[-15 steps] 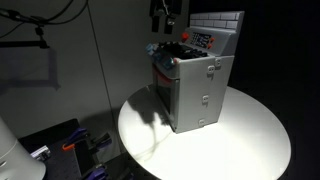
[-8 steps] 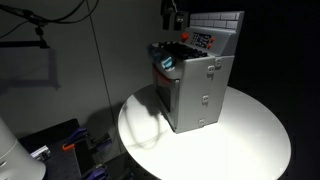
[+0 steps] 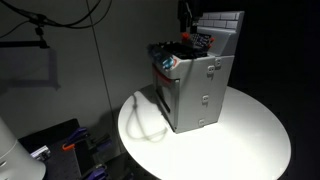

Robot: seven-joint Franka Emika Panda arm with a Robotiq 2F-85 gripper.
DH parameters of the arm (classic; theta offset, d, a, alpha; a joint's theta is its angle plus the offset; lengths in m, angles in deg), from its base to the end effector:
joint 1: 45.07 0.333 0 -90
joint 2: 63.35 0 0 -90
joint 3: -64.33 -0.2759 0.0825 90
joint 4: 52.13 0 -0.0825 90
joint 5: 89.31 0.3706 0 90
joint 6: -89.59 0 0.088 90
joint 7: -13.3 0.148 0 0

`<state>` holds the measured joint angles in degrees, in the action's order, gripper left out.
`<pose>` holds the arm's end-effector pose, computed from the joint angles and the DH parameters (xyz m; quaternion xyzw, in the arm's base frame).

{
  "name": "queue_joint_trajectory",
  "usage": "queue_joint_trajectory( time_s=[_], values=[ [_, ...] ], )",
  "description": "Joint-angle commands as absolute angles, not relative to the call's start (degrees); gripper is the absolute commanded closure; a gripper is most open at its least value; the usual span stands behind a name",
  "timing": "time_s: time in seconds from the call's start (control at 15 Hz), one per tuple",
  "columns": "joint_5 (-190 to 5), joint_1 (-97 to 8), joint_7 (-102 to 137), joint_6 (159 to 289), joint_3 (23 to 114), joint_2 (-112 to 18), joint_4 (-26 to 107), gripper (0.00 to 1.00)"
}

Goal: Push the top orange button on the right side of the stoves button display

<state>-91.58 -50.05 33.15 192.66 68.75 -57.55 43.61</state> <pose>0.5731 -0.0986 0.4605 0.9684 -0.2481 0.0155 0.0219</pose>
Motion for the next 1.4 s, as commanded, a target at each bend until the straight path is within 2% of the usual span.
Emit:
queue_joint_trajectory(
  time_s=[0.0, 1.33],
  values=[
    [-94.8, -49.3, 36.9, 199.0, 69.3, -56.1, 42.7, 0.00],
    [-95.6, -49.4, 37.7, 206.8, 70.0, -56.0, 44.9, 0.00]
  ],
)
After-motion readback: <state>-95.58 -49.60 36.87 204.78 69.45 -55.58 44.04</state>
